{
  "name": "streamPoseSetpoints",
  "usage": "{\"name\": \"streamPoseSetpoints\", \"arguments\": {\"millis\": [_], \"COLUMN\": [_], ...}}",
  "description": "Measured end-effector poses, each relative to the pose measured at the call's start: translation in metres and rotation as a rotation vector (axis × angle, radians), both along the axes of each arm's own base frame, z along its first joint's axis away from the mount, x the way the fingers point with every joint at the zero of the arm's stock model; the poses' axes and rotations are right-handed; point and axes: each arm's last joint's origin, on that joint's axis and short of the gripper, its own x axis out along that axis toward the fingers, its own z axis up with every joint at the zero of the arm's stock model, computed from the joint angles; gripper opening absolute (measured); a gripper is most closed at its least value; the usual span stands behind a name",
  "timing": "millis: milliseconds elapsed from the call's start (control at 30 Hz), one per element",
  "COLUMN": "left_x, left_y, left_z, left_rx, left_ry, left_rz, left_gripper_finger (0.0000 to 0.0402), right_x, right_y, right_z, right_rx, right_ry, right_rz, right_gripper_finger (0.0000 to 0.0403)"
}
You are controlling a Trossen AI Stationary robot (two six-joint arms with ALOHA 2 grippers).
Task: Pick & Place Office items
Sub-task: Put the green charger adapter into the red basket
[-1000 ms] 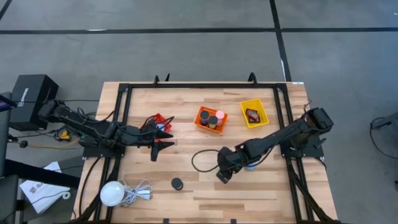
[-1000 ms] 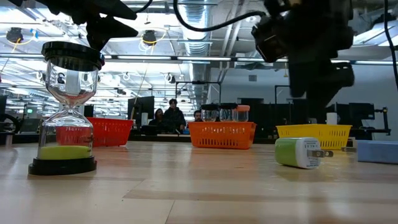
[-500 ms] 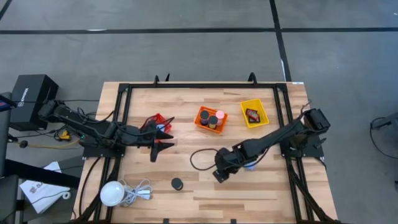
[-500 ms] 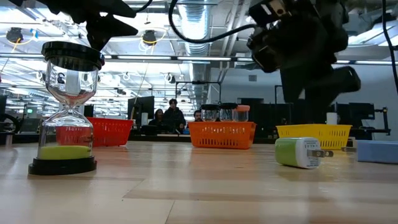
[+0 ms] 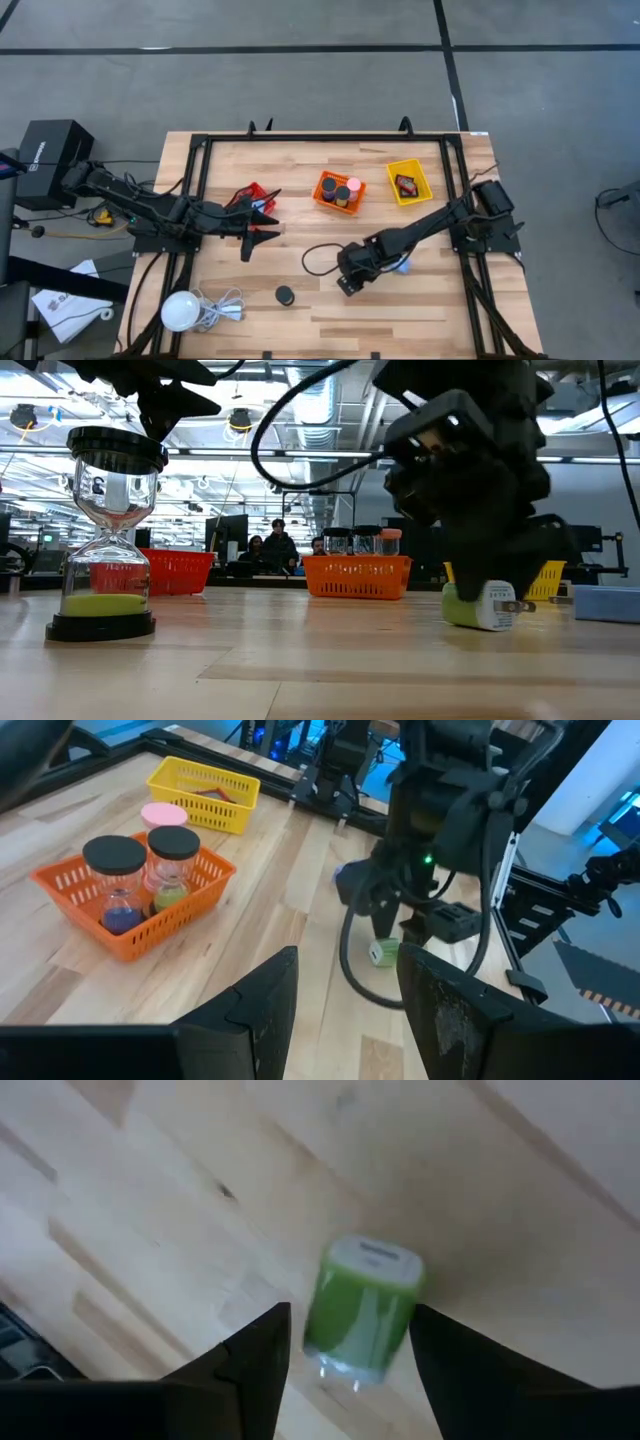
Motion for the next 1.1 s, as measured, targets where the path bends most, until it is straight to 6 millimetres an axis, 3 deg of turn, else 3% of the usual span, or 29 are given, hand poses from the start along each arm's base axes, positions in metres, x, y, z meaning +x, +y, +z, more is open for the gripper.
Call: {"name": "streamPoseSetpoints", "arguments": {"millis": [400, 567, 767, 900, 1100], "left_x": [0.0, 0.0, 0.0, 0.0, 0.0], "left_y": [0.0, 0.0, 0.0, 0.0, 0.0], "left_z": [0.0, 0.0, 0.0, 0.0, 0.0], "left_rx": [0.003, 0.003, 0.003, 0.003, 0.003], "left_ry": [0.001, 0.0, 0.001, 0.0, 0.0], "left_rz": [-0.001, -0.001, -0.001, -0.001, -0.001], "left_gripper_finger": [0.0168, 0.0168, 0.0168, 0.0168, 0.0168], "right_x": [0.009, 0.009, 0.011, 0.013, 0.018], "right_y": [-0.012, -0.017, -0.023, -0.033, -0.048], "right_z": [-0.018, -0.024, -0.025, -0.025, -0.008], "right_rx": [0.029, 0.031, 0.041, 0.085, 0.1], "right_ry": [0.009, 0.009, -0.002, -0.014, -0.117], "right_rz": [0.129, 0.213, 0.244, 0.271, 0.377], "right_gripper_finger": [0.0194, 0.0171, 0.0135, 0.0143, 0.0143]}}
